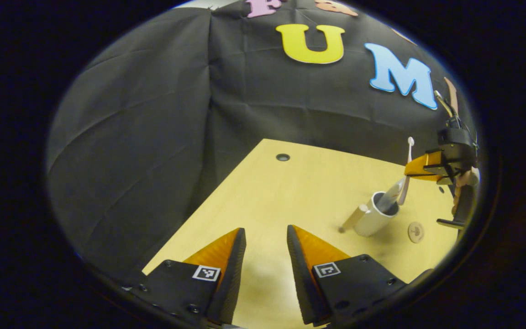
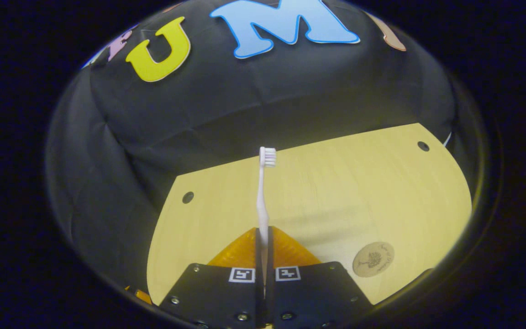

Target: Put the toothbrush and toothpaste on the desktop into the cup, then pick up the cup and place it on the coaster on the desktop.

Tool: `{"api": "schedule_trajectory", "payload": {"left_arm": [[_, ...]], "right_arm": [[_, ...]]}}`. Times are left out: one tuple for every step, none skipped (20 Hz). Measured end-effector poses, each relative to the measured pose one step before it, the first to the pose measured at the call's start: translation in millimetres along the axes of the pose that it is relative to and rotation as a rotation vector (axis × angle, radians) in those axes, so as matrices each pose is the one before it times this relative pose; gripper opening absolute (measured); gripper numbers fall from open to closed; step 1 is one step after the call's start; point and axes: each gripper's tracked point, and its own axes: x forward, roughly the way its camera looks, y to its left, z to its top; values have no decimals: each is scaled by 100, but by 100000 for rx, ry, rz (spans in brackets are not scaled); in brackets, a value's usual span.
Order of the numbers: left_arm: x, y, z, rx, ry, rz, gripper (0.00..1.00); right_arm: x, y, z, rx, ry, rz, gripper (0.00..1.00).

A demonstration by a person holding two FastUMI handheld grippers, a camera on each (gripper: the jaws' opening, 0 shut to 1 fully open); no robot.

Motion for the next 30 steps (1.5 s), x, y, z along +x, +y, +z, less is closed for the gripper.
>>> {"api": "schedule_trajectory", "payload": {"left_arm": [[-423, 308, -375, -739, 819, 1576, 60], [-477, 439, -298, -409, 544, 1348, 60], [-293, 319, -231, -46, 511, 1069, 60], [194, -148, 62, 281, 456, 827, 60], [57, 0, -29, 505, 355, 452, 60], [-27, 14, -188, 532, 249, 130, 60], [-41, -119, -126, 360, 133, -228, 60], [-41, -149, -80, 197, 69, -471, 60], [109, -287, 22, 151, 7, -599, 60], [20, -318, 67, 177, -158, -608, 66], [20, -329, -2, 172, -11, -789, 66], [146, -522, -2, 273, -30, -898, 66], [149, -546, 42, 658, -15, -753, 66], [69, -660, 193, 756, 63, -712, 66], [171, -576, 301, 531, 62, -758, 66], [201, -762, 327, 461, -42, -805, 66], [51, -714, 360, 345, -54, -837, 66], [87, -724, 377, 331, 39, -1053, 67], [102, -552, 216, 372, 75, -839, 65], [-131, -531, 166, 459, -21, -936, 63], [23, -688, 144, 419, 49, -1031, 62], [171, -761, 252, 360, 50, -1277, 60], [70, -722, 270, 377, 96, -1090, 60], [369, -610, 305, 467, -48, -1653, 60], [-9, -641, -138, 721, -188, -1521, 60], [11, -704, 93, 956, -119, -1476, 60], [-78, -657, 364, 979, -269, -1612, 60], [174, -446, 393, 1075, -125, -2212, 60], [405, -873, 300, 1390, 45, -3177, 60], [313, -912, 384, 1999, 264, -3676, 60]], "right_arm": [[444, 308, -434, -2005, -726, -105, 2], [334, 312, -476, -2005, -771, -31, 2], [151, 230, -698, -1808, -622, 62, 2], [85, 93, -588, -1469, -1039, 178, 0], [-5, 107, -641, -1598, -1168, -109, 0], [-20, 92, -552, -1833, -1279, -272, 2], [148, 127, -605, -1880, -1206, -117, 0], [-330, 116, -372, -1478, -1868, 394, 2], [-183, -33, -317, -996, -2248, 393, 2], [-304, -35, -299, -966, -1826, 367, 2], [-315, 26, -251, -1150, -1850, 345, 2], [-256, -5, -186, -1315, -1592, 56, 3], [-209, -88, -156, -1402, -1547, -450, 4], [-360, -161, -70, -1048, -2101, -471, 4], [-300, -488, -324, -1512, -1686, -1337, 6], [-459, -259, -489, -1414, -172, -800, 7], [-319, -215, -440, -1371, -30, -1021, 10], [-600, -200, -464, -891, -572, -123, 11], [-697, -429, -784, -858, 669, -483, 17], [-590, -232, -540, -365, 292, 469, 17], [-472, -66, -389, -14, 136, 733, 16], [-646, -235, -285, -171, 21, -74, 15], [-599, -175, -343, -274, -142, -70, 15], [-658, -340, -324, -450, 573, -57, 15], [-466, -168, -557, -287, 860, 161, 15], [-542, -192, -579, -12, 1061, 170, 15], [-501, -283, -646, -140, 1215, -41, 15], [-522, -379, -641, -64, 1405, -223, 15], [-444, -318, -615, 266, 1331, -3, 15], [-389, -307, -485, 393, 1198, -29, 15]]}}
